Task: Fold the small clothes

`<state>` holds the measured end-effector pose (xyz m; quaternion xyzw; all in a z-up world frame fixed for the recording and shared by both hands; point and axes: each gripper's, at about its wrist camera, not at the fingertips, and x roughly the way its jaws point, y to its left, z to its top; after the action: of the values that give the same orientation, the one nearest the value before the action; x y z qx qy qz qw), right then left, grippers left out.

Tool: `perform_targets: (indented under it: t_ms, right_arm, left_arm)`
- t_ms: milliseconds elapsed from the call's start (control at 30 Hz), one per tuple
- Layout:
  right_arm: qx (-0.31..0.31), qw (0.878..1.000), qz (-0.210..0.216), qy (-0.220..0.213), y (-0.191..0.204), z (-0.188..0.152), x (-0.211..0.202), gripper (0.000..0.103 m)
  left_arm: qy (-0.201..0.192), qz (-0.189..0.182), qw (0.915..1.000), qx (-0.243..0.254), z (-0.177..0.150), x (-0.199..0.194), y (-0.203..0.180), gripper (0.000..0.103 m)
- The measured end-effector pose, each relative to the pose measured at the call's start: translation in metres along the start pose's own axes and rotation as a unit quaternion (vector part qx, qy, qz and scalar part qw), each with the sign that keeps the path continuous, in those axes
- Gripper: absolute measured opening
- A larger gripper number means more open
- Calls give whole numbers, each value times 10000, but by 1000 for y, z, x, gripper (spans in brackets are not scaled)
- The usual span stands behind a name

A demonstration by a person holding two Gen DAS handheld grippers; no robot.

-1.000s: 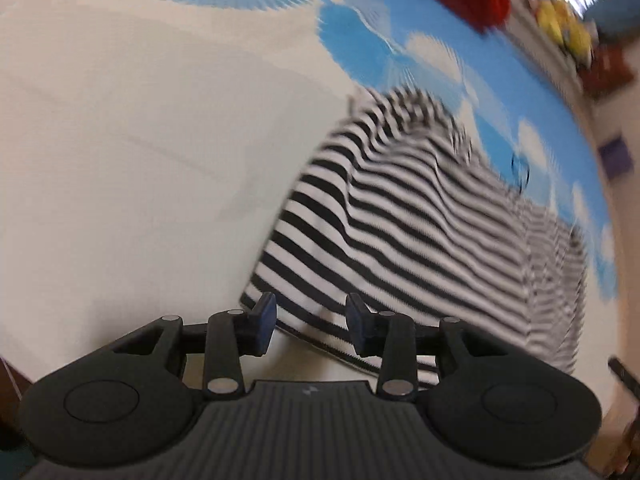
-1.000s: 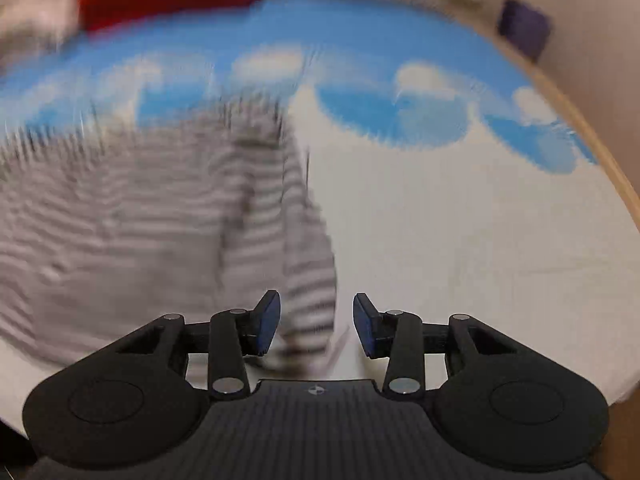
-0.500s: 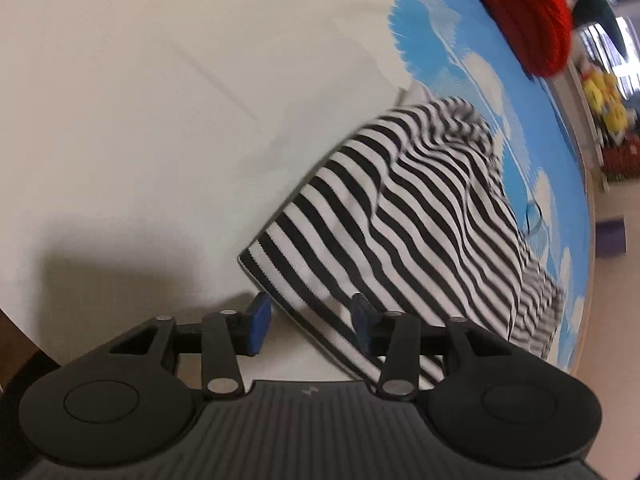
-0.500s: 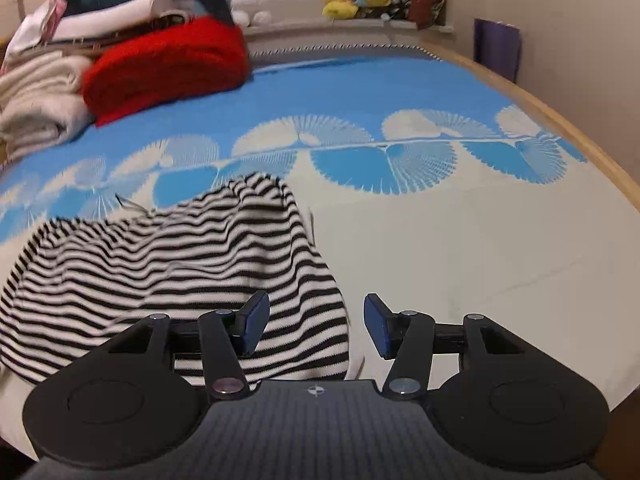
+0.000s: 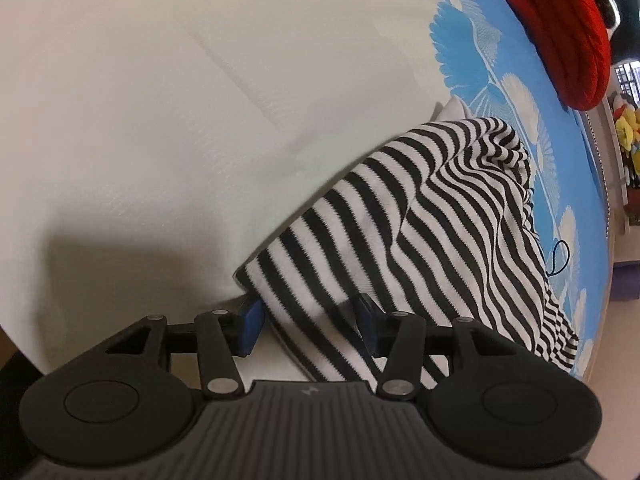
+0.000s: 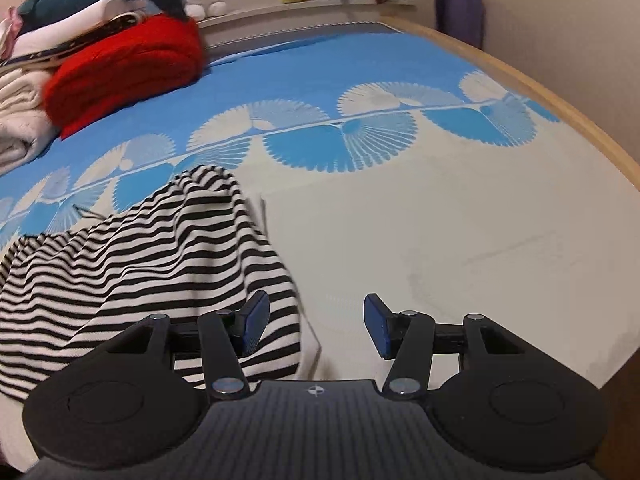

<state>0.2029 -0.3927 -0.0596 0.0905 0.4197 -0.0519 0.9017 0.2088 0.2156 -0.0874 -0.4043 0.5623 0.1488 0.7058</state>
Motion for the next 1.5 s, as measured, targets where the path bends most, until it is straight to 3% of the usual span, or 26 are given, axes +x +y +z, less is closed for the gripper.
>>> perform_targets:
  t_ms: [33,67,133,300,367,533,700,767,900,1067,1233,1333,1433,1500]
  right_arm:
    - [48,10000,-16,5,-3,0,0,54]
    - [79,10000,-35,7,-4,0,0,54]
    - [94,9999,-73,12,-6,0,1,54]
    - [128,9998,-153,-20,-7,2,1,54]
    - [188,9996,-196,-66,-7,4,2,54]
    - [557,9980,-257,-119,-10,8,4,54]
    - [705,9972,-222,-121,-13,9,6,54]
    - [704,9971,-260,-133,-17,10,6,54]
    - [850,9957,-315,-193,-27,12,4,54]
    - [953,9937,-410,-427,-35,12,-6,54]
    - [873,9931,-542,-565,-38,14,-9,54]
    - [877,9928,-570,-589,-39,16,-9,54]
    - [883,9926,-577,-602,-39,17,-9,54]
    - [861,9929,-561,-595,-39,18,-8,54]
  left_arm:
    - [-42,1,10000,29,0,1,-1,40]
    - [-64,-20,10000,70,0,1,-2,19]
    - [-131,-107,9998,127,-1,-3,-3,13]
    - [-720,-332,9957,471,-8,-34,-8,10]
    - [-922,-255,9938,564,-10,-45,-5,9]
    - [-1278,704,9864,751,-12,-59,7,9]
    - [-1817,1324,9650,1351,-21,-74,-9,9]
    - [-2045,1311,9546,1721,-33,-81,-26,8]
    - [-2459,759,9330,2514,-66,-100,-78,8]
    - [-2677,-244,8878,3734,-136,-103,-160,8]
    - [-2312,-1037,8422,4759,-221,-68,-226,8]
    - [-1675,-1542,8190,5268,-270,-35,-255,8]
    - [-667,-1493,7905,5902,-311,12,-271,11]
    - [-280,-1375,7738,6177,-327,28,-272,13]
